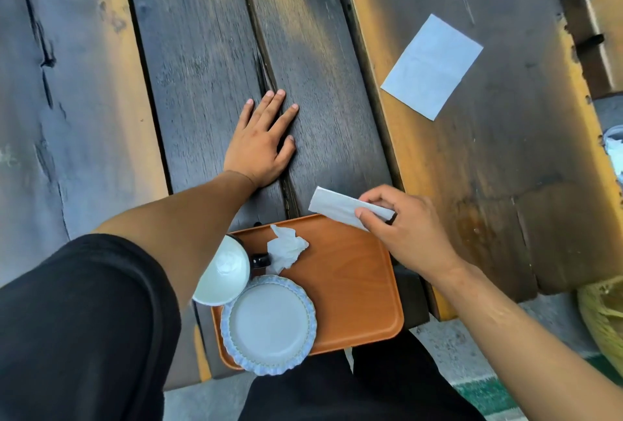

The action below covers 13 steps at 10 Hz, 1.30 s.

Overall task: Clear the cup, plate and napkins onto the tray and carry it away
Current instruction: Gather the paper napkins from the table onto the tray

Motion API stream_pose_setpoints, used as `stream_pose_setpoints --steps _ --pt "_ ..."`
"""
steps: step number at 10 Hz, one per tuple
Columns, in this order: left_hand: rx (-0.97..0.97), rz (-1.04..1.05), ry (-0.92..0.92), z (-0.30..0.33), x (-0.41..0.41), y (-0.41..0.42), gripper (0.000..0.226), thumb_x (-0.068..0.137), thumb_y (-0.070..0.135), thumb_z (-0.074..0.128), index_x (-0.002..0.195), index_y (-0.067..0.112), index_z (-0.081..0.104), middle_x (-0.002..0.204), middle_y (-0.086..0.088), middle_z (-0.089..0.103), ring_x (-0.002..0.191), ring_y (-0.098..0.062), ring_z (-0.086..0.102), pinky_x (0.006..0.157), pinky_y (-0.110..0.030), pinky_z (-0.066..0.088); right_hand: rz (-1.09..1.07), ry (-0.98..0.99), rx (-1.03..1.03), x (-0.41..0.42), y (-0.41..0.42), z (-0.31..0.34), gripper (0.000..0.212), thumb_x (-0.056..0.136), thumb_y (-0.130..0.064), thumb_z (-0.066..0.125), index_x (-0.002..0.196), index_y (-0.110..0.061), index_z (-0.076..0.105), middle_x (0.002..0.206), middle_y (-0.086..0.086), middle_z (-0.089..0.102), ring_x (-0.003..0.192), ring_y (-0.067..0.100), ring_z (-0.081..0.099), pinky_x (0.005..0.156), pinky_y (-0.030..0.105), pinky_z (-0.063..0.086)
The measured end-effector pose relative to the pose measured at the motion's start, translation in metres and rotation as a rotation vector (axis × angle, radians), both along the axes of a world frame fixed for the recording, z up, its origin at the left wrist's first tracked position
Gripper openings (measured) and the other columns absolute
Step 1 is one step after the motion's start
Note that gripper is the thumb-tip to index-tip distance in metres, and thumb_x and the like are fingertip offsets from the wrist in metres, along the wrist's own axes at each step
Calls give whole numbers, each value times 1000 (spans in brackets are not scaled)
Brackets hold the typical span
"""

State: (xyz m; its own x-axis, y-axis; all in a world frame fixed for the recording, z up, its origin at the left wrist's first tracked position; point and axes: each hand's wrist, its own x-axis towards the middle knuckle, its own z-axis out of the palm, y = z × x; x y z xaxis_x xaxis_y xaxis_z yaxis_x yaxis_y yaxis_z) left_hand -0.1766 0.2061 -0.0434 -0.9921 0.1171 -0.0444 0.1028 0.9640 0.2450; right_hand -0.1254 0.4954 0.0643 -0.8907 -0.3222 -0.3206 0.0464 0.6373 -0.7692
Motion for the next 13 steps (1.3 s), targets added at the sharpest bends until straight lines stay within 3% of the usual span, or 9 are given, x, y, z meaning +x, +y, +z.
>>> stream_pose_setpoints --steps 1,3,5,6,7,9,10,13 --pt "-4 0 -10 1 0 0 61 101 39 36 159 21 36 169 -11 25 158 -29 20 128 -53 12 56 -86 -5 14 6 5 5 87 -18 76 91 -21 74 72 -19 71 70 -5 64 59 7 40" --pt "-12 6 -22 1 1 1 61 102 40 35 160 22 33 170 -10 22 158 -28 17 129 -52 10 238 -354 17 51 25 1 6 89 -24 75 94 -27 75 88 -22 72 77 -1 66 61 11 44" --pt "-2 18 -21 2 2 2 61 101 39 35 159 21 34 170 -10 22 158 -28 18 129 -51 8 340 -495 120 75 31 -18 5 91 -30 70 94 -32 73 95 -19 72 90 2 66 75 24 53" --pt "6 22 -18 2 2 2 61 101 39 35 159 22 34 170 -9 22 158 -28 17 129 -51 8 325 -452 173 80 28 -26 5 93 -31 67 96 -32 71 94 -18 71 88 4 66 73 26 53" --pt "4 25 -20 2 2 2 60 101 39 35 159 22 34 170 -9 22 159 -27 17 129 -50 8 330 -378 219 82 23 -26 7 95 -32 65 100 -30 70 95 -18 70 86 4 65 68 19 47" --pt "11 22 -14 4 2 2 60 101 39 35 159 22 35 170 -10 23 158 -28 18 129 -51 8 376 -84 346 92 16 -27 16 96 -36 63 104 -23 69 101 -11 67 93 10 63 78 31 55" --pt "13 24 -13 3 2 2 60 101 38 36 159 21 36 170 -10 23 158 -28 18 129 -51 9 394 132 458 101 15 -37 13 88 -32 72 96 -21 72 94 -7 65 92 15 59 77 34 55" --pt "6 21 -12 3 2 2 60 101 38 37 159 21 35 170 -10 23 158 -28 18 129 -51 9 308 226 569 106 15 -47 26 79 -37 81 98 -22 72 97 -3 62 92 19 57 78 37 54"
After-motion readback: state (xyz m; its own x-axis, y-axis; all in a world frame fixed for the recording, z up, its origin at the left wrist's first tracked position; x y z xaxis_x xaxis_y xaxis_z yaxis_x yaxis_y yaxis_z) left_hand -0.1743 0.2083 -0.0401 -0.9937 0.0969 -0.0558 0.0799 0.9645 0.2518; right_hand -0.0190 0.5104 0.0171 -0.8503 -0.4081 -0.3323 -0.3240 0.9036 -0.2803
